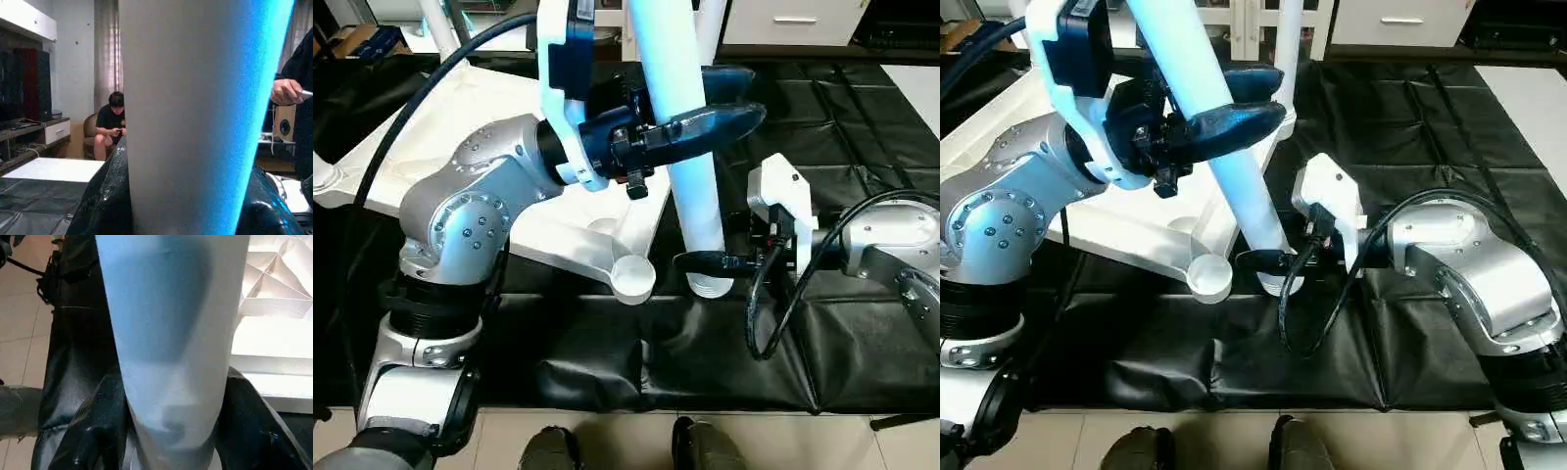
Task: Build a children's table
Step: Pick table leg
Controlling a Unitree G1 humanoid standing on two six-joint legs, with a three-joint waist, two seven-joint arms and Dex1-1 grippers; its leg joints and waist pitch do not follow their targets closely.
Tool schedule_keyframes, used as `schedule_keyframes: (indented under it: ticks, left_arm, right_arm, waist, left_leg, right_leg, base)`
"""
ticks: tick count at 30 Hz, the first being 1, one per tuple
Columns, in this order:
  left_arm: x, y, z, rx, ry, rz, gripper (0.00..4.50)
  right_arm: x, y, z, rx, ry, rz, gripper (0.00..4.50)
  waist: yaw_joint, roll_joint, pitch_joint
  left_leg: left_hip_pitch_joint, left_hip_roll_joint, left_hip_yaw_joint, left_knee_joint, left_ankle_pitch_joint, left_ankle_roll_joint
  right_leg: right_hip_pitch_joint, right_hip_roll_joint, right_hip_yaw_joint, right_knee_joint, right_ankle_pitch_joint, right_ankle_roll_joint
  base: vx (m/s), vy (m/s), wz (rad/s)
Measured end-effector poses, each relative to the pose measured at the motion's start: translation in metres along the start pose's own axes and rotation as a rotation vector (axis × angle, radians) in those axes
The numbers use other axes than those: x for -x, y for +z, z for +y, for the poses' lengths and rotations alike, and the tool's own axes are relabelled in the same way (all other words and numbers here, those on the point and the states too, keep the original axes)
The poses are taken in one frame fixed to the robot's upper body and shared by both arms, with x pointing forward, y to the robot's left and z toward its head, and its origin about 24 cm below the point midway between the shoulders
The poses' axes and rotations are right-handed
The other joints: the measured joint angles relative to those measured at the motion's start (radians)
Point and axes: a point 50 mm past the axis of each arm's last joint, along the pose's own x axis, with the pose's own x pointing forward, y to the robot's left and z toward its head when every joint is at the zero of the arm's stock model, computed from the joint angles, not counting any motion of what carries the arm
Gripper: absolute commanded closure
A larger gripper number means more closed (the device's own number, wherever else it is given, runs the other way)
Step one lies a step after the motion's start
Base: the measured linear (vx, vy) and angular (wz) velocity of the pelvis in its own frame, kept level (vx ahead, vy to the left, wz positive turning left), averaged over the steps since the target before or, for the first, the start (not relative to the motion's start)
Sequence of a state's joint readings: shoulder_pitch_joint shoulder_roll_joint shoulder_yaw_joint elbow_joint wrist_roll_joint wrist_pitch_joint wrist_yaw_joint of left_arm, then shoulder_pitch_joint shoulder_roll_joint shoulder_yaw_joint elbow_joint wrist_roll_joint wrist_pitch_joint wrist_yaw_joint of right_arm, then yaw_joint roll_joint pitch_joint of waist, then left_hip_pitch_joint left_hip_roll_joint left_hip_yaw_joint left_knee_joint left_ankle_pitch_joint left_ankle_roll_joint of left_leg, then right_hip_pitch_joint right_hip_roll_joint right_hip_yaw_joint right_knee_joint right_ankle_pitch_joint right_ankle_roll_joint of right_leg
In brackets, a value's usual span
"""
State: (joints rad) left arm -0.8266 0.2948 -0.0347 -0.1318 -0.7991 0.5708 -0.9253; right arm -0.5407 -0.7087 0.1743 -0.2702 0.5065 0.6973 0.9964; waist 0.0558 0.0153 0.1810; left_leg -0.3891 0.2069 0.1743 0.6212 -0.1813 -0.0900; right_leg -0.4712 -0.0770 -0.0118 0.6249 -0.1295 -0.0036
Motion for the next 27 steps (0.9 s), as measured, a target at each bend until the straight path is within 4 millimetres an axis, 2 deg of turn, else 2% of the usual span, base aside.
schedule_keyframes:
  ticks: [2,4,8,9,13,15,18,23,25,27]
  left_arm:
    - [0.001,0.0,0.001,0.0,0.012,0.0,2.8]
    - [0.005,-0.001,0.006,0.013,0.046,-0.009,2.1]
    - [0.024,-0.007,0.021,0.013,0.198,-0.002,2.04]
    - [0.03,-0.01,0.022,0.017,0.22,0.006,1.71]
    - [0.067,-0.021,0.024,-0.013,0.31,0.13,1.68]
    - [0.08,-0.023,0.028,-0.049,0.364,0.196,1.34]
    - [0.091,-0.042,0.03,-0.104,0.364,0.351,1.21]
    - [0.106,-0.093,0.021,-0.138,0.21,0.684,1.21]
    - [0.111,-0.106,0.018,-0.124,0.158,0.765,1.21]
    - [0.116,-0.111,0.017,-0.102,0.132,0.792,1.21]
  right_arm:
    - [-0.002,-0.002,0.0,-0.01,-0.014,-0.012,2.54]
    - [-0.004,-0.004,-0.001,-0.022,-0.049,-0.03,2.54]
    - [-0.01,-0.007,-0.013,-0.027,-0.218,-0.071,2.55]
    - [-0.008,-0.008,-0.015,-0.036,-0.257,-0.085,2.55]
    - [0.035,-0.02,-0.045,-0.133,-0.606,-0.133,2.57]
    - [0.042,-0.023,-0.046,-0.148,-0.646,-0.142,2.61]
    - [0.041,-0.03,-0.042,-0.173,-0.656,-0.141,2.62]
    - [0.034,-0.027,-0.033,-0.186,-0.62,-0.194,2.62]
    - [0.033,-0.025,-0.029,-0.181,-0.6,-0.211,2.62]
    - [0.03,-0.024,-0.024,-0.182,-0.579,-0.222,2.62]
  waist:
    - [0.0,0.0,0.0]
    - [-0.001,0.0,0.0]
    - [-0.008,0.0,-0.001]
    - [-0.008,0.0,-0.001]
    - [-0.001,0.0,-0.001]
    - [-0.001,0.0,0.0]
    - [-0.001,0.003,0.0]
    - [-0.003,0.004,0.0]
    - [-0.005,0.004,0.0]
    - [-0.005,0.004,0.0]
  left_leg:
    - [0.0,0.0,0.0,0.0,0.0,0.0]
    - [0.0,0.0,0.0,0.0,0.0,0.0]
    - [0.0,0.0,-0.001,0.0,-0.003,-0.005]
    - [0.0,0.0,-0.001,0.001,-0.003,-0.005]
    - [-0.002,0.0,-0.001,0.0,-0.003,-0.005]
    - [-0.002,0.0,-0.001,-0.001,-0.003,-0.005]
    - [-0.001,0.0,-0.001,-0.002,-0.003,-0.005]
    - [-0.001,0.0,-0.002,-0.002,-0.003,-0.005]
    - [0.0,0.0,-0.002,-0.003,-0.003,-0.005]
    - [0.0,0.0,-0.001,-0.003,-0.003,-0.005]
  right_leg:
    - [0.0,0.0,0.0,0.0,0.0,0.0]
    - [0.0,0.0,0.0,0.0,0.0,0.0]
    - [0.0,0.0,0.0,0.0,0.0,0.0]
    - [0.0,0.0,0.0,0.0,0.0,0.0]
    - [0.0,0.0,-0.001,-0.002,0.0,0.0]
    - [0.0,0.001,-0.001,-0.002,0.0,0.0]
    - [0.0,0.0,-0.001,-0.003,0.0,0.0]
    - [0.0,0.001,-0.001,-0.003,0.0,0.0]
    - [0.0,0.001,-0.001,-0.003,0.0,0.0]
    - [0.0,0.001,-0.001,-0.003,0.0,0.0]
  base:
    - [0.0,0.0,0.0]
    - [0.0,0.0,0.0]
    - [0.0,0.0,0.0]
    - [0.0,0.0,0.0]
    - [0.0,0.0,0.0]
    - [0.0,0.0,0.0]
    - [0.0,0.0,0.0]
    - [0.0,0.0,0.0]
    - [0.0,0.0,0.0]
    - [0.0,0.0,0.0]
